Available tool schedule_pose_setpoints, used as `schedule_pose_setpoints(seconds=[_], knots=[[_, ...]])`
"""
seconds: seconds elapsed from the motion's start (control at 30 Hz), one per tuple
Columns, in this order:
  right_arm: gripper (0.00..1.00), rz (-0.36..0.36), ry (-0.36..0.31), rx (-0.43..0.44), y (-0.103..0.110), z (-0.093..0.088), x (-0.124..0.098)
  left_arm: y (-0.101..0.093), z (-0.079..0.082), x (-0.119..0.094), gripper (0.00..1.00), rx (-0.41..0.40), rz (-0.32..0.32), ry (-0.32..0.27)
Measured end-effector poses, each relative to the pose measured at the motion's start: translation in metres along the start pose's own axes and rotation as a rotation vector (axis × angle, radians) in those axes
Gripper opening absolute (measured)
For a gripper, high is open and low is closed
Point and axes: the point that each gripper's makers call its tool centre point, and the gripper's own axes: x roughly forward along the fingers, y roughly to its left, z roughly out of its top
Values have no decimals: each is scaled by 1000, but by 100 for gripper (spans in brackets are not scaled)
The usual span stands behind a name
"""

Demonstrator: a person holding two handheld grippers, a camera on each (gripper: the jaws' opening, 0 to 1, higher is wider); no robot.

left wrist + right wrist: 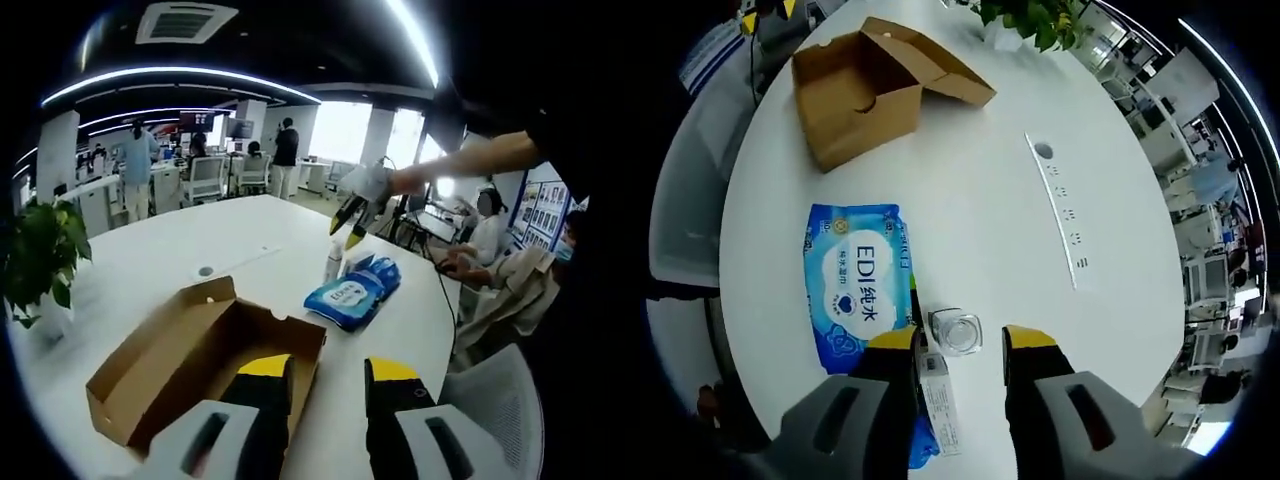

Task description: Operate the shoe box by opening the lid, removing the specified soft item, and placing it in the target area until the item is outside and the box remains undamaged.

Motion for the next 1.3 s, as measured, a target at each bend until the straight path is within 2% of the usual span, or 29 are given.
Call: schedule_pose_setpoints(seconds=[0.13, 0.23, 0.43, 0.53, 0.67, 0.97, 1.07, 1.23, 1.3], knots=[[30, -22, -64, 87, 1, 4, -12, 3, -5, -6, 28, -18, 19, -7], [30, -38, -87, 141, 0, 3, -19, 3, -6, -11, 28, -29, 25, -15], [31, -54, -225, 346, 1, 12, -34, 10, -10, -22, 28, -57, 72, -38], [32, -41, -320, 492, 4, 10, -37, 16, -16, -30, 28, -78, 108, -46], [32, -56, -359, 573, 12, 4, -39, 26, -22, -43, 28, -129, 155, -77], [31, -70, -392, 636, 29, 2, -46, 44, -35, -67, 28, -197, 234, -111], [27, -63, -413, 662, 35, 7, -50, 57, -42, -75, 28, -219, 303, -109], [29, -63, -468, 689, 45, 18, -56, 79, -55, -89, 28, -295, 407, -126], [30, -65, -482, 692, 53, 22, -57, 89, -68, -95, 28, -327, 454, -103]])
